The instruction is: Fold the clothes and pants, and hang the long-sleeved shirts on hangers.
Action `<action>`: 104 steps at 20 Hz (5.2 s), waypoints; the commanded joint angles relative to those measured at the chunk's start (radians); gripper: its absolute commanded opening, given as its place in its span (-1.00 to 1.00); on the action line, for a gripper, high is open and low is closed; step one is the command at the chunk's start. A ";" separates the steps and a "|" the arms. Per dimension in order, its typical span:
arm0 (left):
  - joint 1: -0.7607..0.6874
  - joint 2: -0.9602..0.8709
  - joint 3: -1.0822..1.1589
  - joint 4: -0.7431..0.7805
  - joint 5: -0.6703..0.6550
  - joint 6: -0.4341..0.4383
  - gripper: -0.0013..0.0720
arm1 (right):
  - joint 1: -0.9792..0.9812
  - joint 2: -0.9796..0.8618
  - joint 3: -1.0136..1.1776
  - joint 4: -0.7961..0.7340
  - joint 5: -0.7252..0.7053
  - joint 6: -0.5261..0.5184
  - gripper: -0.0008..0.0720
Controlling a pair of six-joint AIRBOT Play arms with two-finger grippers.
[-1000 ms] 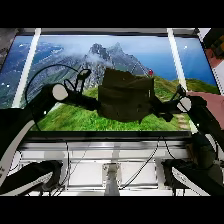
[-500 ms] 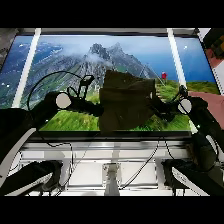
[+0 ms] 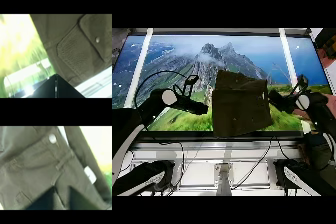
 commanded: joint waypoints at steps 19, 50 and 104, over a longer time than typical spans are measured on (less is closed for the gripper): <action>-0.510 0.176 -0.542 -0.183 1.152 -0.943 -0.94 | -0.083 0.145 -0.244 0.421 -0.093 -0.447 -0.88; -0.004 -0.010 -0.541 -0.775 0.278 0.323 0.20 | -0.083 0.123 -0.198 0.426 0.105 -0.512 0.35; 0.132 -0.139 -0.356 -0.940 0.235 0.507 -0.93 | -0.389 -0.408 -0.096 0.632 0.510 -1.061 -0.51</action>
